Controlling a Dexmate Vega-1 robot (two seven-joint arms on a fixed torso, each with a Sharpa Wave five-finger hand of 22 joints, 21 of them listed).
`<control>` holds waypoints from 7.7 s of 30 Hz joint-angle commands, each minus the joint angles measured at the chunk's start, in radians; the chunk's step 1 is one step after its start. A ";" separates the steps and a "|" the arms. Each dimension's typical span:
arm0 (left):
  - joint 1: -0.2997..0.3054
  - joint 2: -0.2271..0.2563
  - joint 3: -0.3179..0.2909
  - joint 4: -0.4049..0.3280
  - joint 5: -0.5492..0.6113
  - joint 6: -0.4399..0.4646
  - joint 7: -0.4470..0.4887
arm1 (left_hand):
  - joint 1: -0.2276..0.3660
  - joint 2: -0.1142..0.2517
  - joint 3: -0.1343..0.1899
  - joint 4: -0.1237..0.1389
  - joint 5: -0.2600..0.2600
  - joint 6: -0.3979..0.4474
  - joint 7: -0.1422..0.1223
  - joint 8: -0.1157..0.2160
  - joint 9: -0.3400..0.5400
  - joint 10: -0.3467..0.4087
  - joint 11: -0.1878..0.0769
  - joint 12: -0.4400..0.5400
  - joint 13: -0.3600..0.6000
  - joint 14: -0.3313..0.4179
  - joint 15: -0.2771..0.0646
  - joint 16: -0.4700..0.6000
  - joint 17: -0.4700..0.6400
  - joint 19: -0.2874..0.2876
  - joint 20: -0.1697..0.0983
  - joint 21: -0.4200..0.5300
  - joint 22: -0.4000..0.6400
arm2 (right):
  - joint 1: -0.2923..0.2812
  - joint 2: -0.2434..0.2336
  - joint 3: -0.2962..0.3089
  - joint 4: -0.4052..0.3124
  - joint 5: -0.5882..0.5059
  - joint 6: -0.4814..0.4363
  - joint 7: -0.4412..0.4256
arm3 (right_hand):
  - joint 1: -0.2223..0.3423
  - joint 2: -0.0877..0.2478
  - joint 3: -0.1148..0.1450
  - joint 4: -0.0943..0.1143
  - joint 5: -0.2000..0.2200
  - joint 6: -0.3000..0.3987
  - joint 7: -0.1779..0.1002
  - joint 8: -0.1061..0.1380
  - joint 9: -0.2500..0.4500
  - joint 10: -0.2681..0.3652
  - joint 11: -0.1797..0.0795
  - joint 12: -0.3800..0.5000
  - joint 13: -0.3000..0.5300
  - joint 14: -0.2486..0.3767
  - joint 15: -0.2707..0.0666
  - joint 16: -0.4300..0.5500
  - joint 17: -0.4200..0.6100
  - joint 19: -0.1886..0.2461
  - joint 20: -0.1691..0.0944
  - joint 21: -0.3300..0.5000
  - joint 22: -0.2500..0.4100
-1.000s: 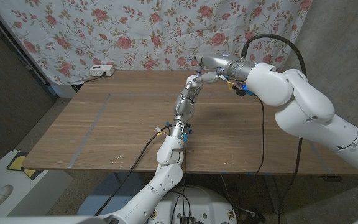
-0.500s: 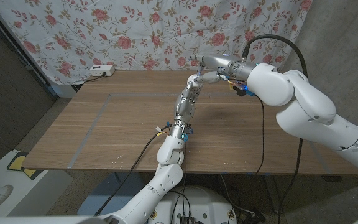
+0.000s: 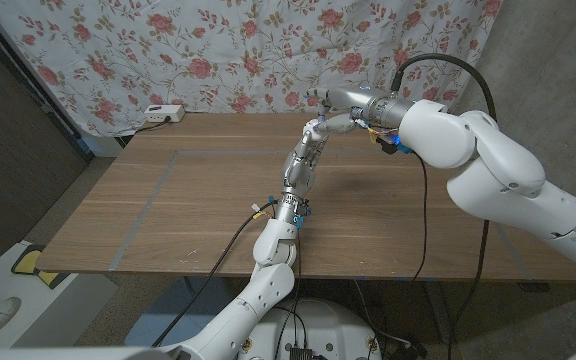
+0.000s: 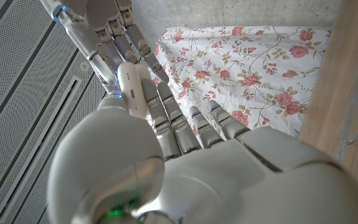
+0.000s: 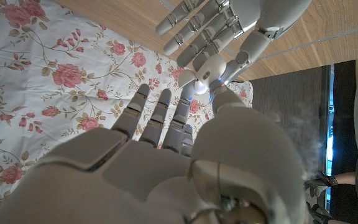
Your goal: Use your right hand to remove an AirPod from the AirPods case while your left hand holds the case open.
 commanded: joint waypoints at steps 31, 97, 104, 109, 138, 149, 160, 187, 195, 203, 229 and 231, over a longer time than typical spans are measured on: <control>-0.001 -0.002 0.000 0.010 -0.013 0.010 -0.016 | 0.022 0.010 -0.004 0.016 0.007 0.038 -0.035 0.002 0.002 0.011 -0.002 -0.003 0.008 0.008 -0.012 -0.002 0.004 -0.005 0.005 0.001 0.004 | -0.016 -0.036 0.018 -0.011 0.078 -0.021 -0.100 | 0.060 0.012 0.065 0.030 -0.032 0.053 -0.015 0.007 0.007 0.006 -0.034 0.058 0.053 0.015 -0.097 0.039 0.062 0.035 -0.034 0.016 0.004; 0.016 0.008 0.006 -0.038 0.004 -0.005 -0.001 | 0.035 0.011 -0.013 0.030 0.005 0.043 -0.033 -0.001 -0.004 0.013 -0.002 -0.004 0.014 0.007 -0.010 -0.002 0.004 -0.010 0.008 -0.001 0.003 | -0.180 -0.083 0.202 -0.020 0.214 -0.036 -0.419 | 0.069 0.000 0.093 0.052 -0.086 0.093 -0.026 0.004 0.012 0.008 -0.046 0.087 0.043 0.033 -0.114 0.035 0.078 0.041 -0.047 0.019 0.007; 0.018 0.007 0.013 -0.053 -0.015 0.004 -0.019 | 0.037 0.011 -0.014 0.031 0.005 0.043 -0.033 -0.002 -0.005 0.013 -0.002 -0.005 0.015 0.006 -0.010 -0.002 0.004 -0.009 0.007 -0.001 0.003 | -0.220 -0.100 0.271 0.029 0.276 -0.038 -0.454 | 0.065 -0.002 0.093 0.056 -0.092 0.096 -0.034 0.003 0.012 0.008 -0.056 0.091 0.043 0.021 -0.122 0.029 0.078 0.031 -0.049 0.016 0.007; 0.015 0.010 0.016 -0.055 -0.007 0.005 -0.018 | 0.038 0.010 -0.014 0.032 0.005 0.043 -0.033 -0.001 -0.004 0.013 -0.002 -0.005 0.015 0.006 -0.011 -0.002 0.004 -0.009 0.007 -0.001 0.003 | -0.224 -0.110 0.256 0.080 0.279 -0.057 -0.483 | 0.063 -0.002 0.092 0.058 -0.095 0.095 -0.040 0.001 0.012 0.006 -0.062 0.093 0.044 0.014 -0.127 0.025 0.079 0.030 -0.053 0.015 0.007; 0.039 0.026 0.016 -0.091 -0.016 -0.002 -0.009 | 0.042 0.010 -0.019 0.038 0.004 0.045 -0.034 -0.002 -0.005 0.015 -0.002 -0.005 0.018 0.001 -0.007 -0.002 0.004 -0.011 0.008 -0.002 0.002 | -0.193 0.018 0.038 0.464 0.118 0.127 -0.644 | 0.055 -0.020 0.075 0.053 -0.124 0.130 -0.094 0.006 0.015 0.021 -0.088 0.097 0.014 -0.008 -0.172 0.003 0.076 0.023 -0.095 0.013 0.006; 0.039 0.029 0.020 -0.095 -0.006 -0.001 -0.001 | 0.044 0.010 -0.021 0.040 0.004 0.048 -0.031 -0.001 -0.006 0.016 -0.002 -0.005 0.019 0.000 -0.006 -0.002 0.004 -0.012 0.009 -0.002 0.002 | -0.181 0.067 -0.025 0.539 0.042 0.148 -0.665 | 0.062 -0.027 0.064 0.036 -0.132 0.152 -0.101 0.008 0.016 0.048 -0.089 0.101 -0.008 0.008 -0.177 0.005 0.072 0.019 -0.098 0.010 0.005; 0.041 0.028 0.022 -0.100 -0.011 -0.002 -0.002 | 0.046 0.010 -0.023 0.042 0.004 0.047 -0.034 -0.003 -0.008 0.016 -0.002 -0.006 0.019 -0.003 -0.006 -0.003 0.005 -0.013 0.010 -0.003 0.002 | -0.160 0.101 -0.072 0.593 -0.007 0.126 -0.642 | 0.065 -0.027 0.056 0.028 -0.136 0.165 -0.117 0.008 0.016 0.061 -0.091 0.098 -0.025 0.008 -0.178 0.002 0.070 0.012 -0.100 0.007 0.004; 0.046 0.033 0.019 -0.101 -0.012 -0.007 0.000 | 0.052 0.011 -0.027 0.045 0.003 0.046 -0.036 -0.001 -0.004 0.016 -0.002 -0.006 0.021 -0.006 -0.005 -0.002 0.005 -0.019 0.014 -0.005 0.002 | -0.132 0.148 -0.157 0.704 -0.066 0.093 -0.603 | 0.062 -0.028 0.040 0.022 -0.143 0.184 -0.113 0.008 0.017 0.077 -0.090 0.090 -0.056 0.003 -0.176 -0.006 0.067 0.010 -0.095 0.005 0.002; 0.045 0.035 0.019 -0.098 -0.017 -0.006 -0.009 | 0.053 0.011 -0.028 0.046 0.003 0.046 -0.036 -0.001 -0.003 0.017 -0.002 -0.006 0.022 -0.006 -0.007 -0.002 0.005 -0.021 0.014 -0.006 0.001 | -0.138 0.154 -0.160 0.705 -0.069 0.087 -0.614 | 0.062 -0.031 0.036 0.020 -0.143 0.187 -0.111 0.008 0.017 0.082 -0.089 0.089 -0.063 0.003 -0.178 -0.008 0.065 0.013 -0.094 0.006 0.002; 0.048 0.033 0.018 -0.101 -0.024 -0.013 -0.017 | 0.055 0.011 -0.029 0.048 0.003 0.046 -0.036 -0.001 -0.003 0.017 -0.002 -0.007 0.022 -0.012 -0.010 -0.004 0.005 -0.021 0.013 -0.006 0.001 | -0.142 0.149 -0.163 0.706 -0.067 0.096 -0.613 | 0.070 -0.026 0.025 0.010 -0.142 0.208 -0.138 0.004 0.017 0.098 -0.092 0.077 -0.103 0.007 -0.179 -0.016 0.058 0.013 -0.094 0.004 0.002; 0.061 0.039 0.023 -0.119 -0.021 -0.012 -0.006 | 0.068 0.010 -0.031 0.045 0.002 0.047 -0.030 -0.002 -0.004 0.016 -0.002 -0.008 0.023 -0.021 -0.012 -0.006 0.001 -0.026 0.003 -0.009 -0.001 | -0.173 0.129 -0.141 0.676 -0.047 0.072 -0.627 | 0.011 -0.062 -0.039 0.022 -0.139 0.175 -0.090 -0.001 0.015 0.031 -0.084 -0.051 -0.224 -0.042 -0.165 -0.048 0.029 0.009 -0.086 0.000 0.002; 0.060 0.038 0.023 -0.117 -0.016 -0.015 -0.005 | 0.069 0.010 -0.031 0.045 0.002 0.047 -0.031 -0.002 -0.004 0.016 -0.002 -0.008 0.024 -0.021 -0.011 -0.006 0.001 -0.027 0.004 -0.009 -0.001 | -0.175 0.127 -0.139 0.672 -0.045 0.071 -0.627 | 0.002 -0.067 -0.050 0.017 -0.136 0.167 -0.083 0.001 0.015 -0.015 -0.082 -0.108 -0.258 -0.071 -0.147 -0.063 0.014 0.003 -0.088 -0.002 0.002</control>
